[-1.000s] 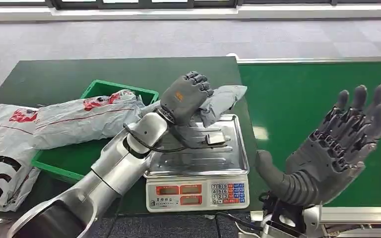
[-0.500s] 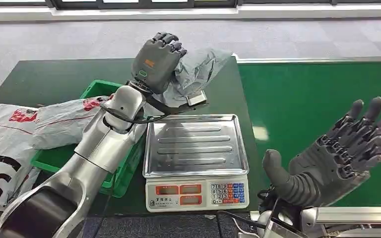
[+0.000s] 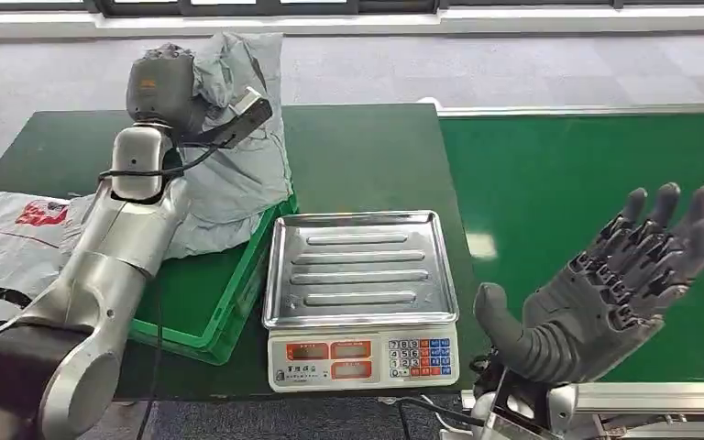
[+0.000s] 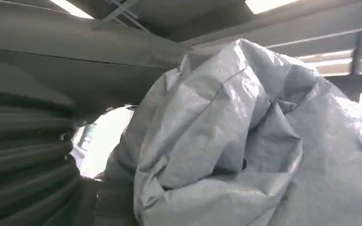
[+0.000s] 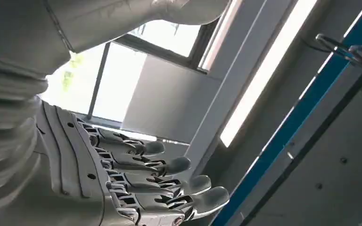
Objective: Moved the parcel from conveyor to table for the left to box.
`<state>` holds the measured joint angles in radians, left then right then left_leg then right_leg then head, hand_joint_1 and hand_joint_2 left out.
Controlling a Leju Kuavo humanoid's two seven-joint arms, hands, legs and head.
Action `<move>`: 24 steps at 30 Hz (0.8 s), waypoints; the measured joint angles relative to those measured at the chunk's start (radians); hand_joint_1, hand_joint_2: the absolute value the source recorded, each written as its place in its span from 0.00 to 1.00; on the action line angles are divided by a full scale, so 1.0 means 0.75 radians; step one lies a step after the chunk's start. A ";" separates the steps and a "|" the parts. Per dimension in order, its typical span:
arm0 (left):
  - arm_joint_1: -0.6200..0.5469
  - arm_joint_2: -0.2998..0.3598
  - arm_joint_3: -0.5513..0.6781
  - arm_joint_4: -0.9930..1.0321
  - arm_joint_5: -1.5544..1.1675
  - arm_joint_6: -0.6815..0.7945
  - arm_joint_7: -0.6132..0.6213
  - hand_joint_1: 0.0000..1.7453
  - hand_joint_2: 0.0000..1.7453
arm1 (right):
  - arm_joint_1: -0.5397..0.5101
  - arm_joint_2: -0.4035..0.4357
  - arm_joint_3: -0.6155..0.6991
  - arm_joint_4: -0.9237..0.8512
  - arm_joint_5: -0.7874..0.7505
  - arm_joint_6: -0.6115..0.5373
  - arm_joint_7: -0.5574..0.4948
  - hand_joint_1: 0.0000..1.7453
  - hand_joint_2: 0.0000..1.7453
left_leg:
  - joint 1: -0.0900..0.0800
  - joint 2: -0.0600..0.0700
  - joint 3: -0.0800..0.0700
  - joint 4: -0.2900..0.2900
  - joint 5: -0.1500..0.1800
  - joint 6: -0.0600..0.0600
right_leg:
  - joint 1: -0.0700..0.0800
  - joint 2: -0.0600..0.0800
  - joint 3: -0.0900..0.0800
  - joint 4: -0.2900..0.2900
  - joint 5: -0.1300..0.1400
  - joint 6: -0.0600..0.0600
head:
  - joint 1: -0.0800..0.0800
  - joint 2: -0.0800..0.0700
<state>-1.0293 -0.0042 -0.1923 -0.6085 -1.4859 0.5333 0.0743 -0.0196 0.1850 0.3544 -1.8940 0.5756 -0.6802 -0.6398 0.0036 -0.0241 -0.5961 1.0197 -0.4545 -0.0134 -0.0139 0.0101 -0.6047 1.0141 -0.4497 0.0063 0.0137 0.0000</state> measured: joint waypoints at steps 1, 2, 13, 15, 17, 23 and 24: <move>0.000 0.012 0.022 0.013 -0.001 0.003 0.008 1.00 1.00 | -0.003 -0.002 0.001 0.002 0.000 0.007 0.003 0.00 1.00 | 0.000 0.001 0.000 0.000 0.000 0.000 | 0.000 0.000 0.000 0.000 0.000 0.000 | 0.000 0.000; 0.000 0.021 0.042 0.026 -0.001 0.008 0.013 1.00 1.00 | -0.006 -0.003 0.002 0.003 0.000 0.010 0.003 0.00 1.00 | 0.000 0.001 0.000 0.000 0.000 0.000 | 0.000 0.000 0.000 0.000 0.000 0.000 | 0.000 0.000; 0.160 0.168 0.406 0.128 0.054 0.138 0.001 1.00 1.00 | -0.024 -0.042 0.033 0.025 0.020 -0.018 0.029 0.00 1.00 | 0.000 0.003 0.001 -0.002 0.000 -0.001 | 0.000 0.003 -0.002 0.000 -0.001 -0.002 | 0.000 0.000; 0.208 0.180 0.459 0.127 0.078 0.144 -0.014 1.00 1.00 | -0.018 -0.048 0.033 0.025 0.021 -0.019 0.027 0.00 1.00 | 0.000 0.003 0.001 -0.002 -0.001 -0.001 | 0.000 0.003 -0.002 0.000 -0.001 -0.002 | 0.000 0.000; 0.249 0.192 0.506 0.127 0.088 0.153 -0.024 1.00 1.00 | -0.017 -0.053 0.033 0.025 0.022 -0.019 0.026 0.00 1.00 | 0.000 0.002 0.000 -0.002 -0.001 -0.001 | 0.000 0.002 -0.002 0.000 -0.001 -0.002 | 0.000 0.000; 0.286 0.202 0.564 0.123 0.085 0.151 -0.020 0.31 1.00 | -0.016 -0.059 0.033 0.026 0.023 -0.019 0.026 0.00 1.00 | -0.001 0.002 0.000 -0.001 -0.001 -0.001 | -0.001 0.002 -0.002 0.000 -0.001 -0.002 | 0.000 0.000; 0.297 0.202 0.576 0.116 0.095 0.145 -0.019 0.00 0.00 | -0.015 -0.060 0.033 0.027 0.023 -0.019 0.026 0.00 1.00 | -0.001 0.002 0.000 -0.002 -0.001 -0.001 | -0.001 0.002 -0.002 0.000 -0.001 -0.002 | 0.000 0.000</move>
<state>-0.8069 0.1476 0.2400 -0.5215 -1.4149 0.6424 0.0603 -0.0312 0.1404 0.3788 -1.8735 0.5932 -0.6943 -0.6203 0.0029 -0.0226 -0.5960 1.0185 -0.4550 -0.0140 -0.0146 0.0115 -0.6060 1.0140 -0.4504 0.0052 0.0137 0.0000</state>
